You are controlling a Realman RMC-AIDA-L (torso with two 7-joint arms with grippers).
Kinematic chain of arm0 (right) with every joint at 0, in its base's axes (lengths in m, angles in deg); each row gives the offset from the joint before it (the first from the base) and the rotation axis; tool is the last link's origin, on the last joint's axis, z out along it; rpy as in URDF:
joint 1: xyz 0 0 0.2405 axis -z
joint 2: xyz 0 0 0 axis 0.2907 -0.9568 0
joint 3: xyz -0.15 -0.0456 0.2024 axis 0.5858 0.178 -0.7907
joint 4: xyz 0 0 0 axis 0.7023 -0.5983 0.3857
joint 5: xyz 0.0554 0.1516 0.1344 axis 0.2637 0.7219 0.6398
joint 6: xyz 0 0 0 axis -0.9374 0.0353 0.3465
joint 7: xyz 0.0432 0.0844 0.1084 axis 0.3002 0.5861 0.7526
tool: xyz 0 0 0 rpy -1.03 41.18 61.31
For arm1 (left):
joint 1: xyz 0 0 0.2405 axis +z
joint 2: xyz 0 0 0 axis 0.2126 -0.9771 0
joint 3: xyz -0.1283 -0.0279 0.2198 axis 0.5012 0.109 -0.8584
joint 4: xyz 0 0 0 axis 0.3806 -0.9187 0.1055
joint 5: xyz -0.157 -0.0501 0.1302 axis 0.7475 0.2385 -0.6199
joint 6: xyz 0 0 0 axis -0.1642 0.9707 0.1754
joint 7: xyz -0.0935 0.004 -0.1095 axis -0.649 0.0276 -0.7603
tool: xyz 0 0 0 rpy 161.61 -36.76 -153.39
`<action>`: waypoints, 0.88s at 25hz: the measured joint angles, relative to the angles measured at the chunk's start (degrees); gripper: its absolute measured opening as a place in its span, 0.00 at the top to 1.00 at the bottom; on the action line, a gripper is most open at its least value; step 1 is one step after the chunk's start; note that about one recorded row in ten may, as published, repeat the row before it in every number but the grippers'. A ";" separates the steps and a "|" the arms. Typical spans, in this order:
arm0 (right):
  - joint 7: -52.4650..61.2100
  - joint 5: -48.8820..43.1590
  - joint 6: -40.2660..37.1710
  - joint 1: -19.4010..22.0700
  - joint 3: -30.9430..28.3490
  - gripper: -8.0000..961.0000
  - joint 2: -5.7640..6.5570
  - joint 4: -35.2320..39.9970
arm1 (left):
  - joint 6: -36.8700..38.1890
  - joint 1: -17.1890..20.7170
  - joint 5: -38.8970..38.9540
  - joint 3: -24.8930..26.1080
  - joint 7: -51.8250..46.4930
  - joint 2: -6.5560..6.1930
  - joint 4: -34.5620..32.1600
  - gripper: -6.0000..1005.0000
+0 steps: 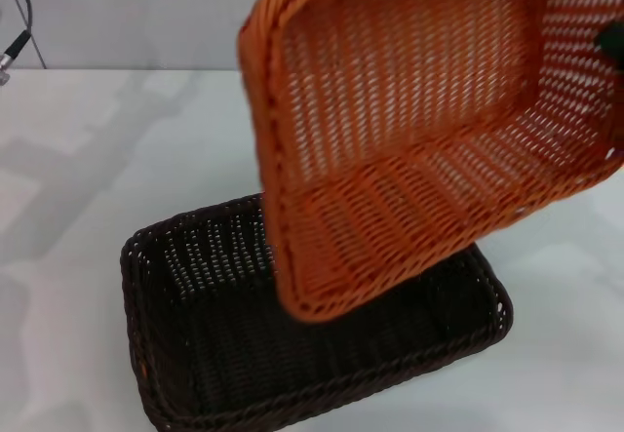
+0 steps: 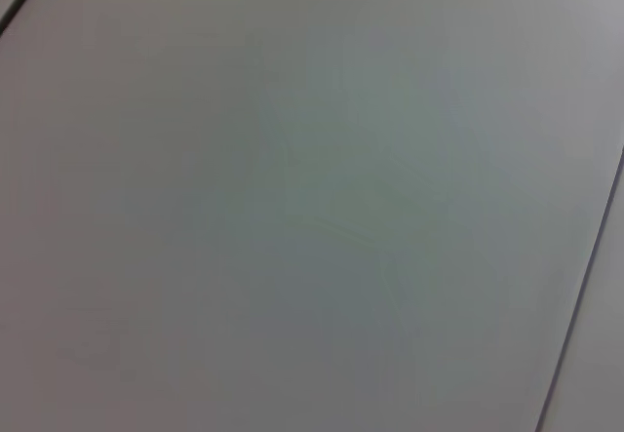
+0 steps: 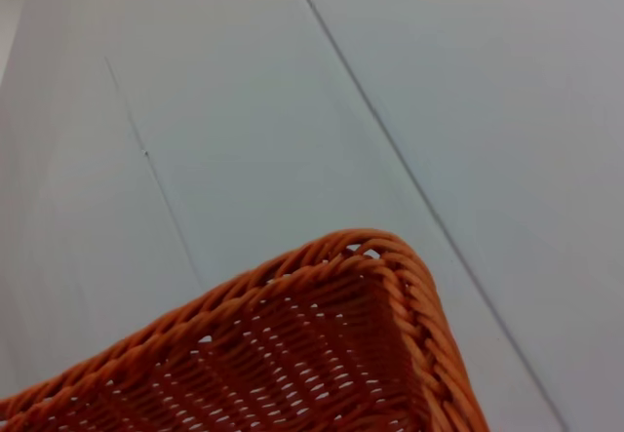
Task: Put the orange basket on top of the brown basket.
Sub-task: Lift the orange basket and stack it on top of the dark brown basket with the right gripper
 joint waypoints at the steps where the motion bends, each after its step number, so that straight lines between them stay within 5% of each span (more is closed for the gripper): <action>1: 0.00 0.00 0.00 0.00 0.00 0.83 0.00 0.00 | 0.00 0.00 0.00 0.00 0.00 0.00 0.00 0.14; 22: -11.30 -0.18 2.27 -0.34 7.01 0.83 -0.40 -18.12 | 3.05 -1.47 -0.86 0.00 0.07 -0.23 0.00 0.14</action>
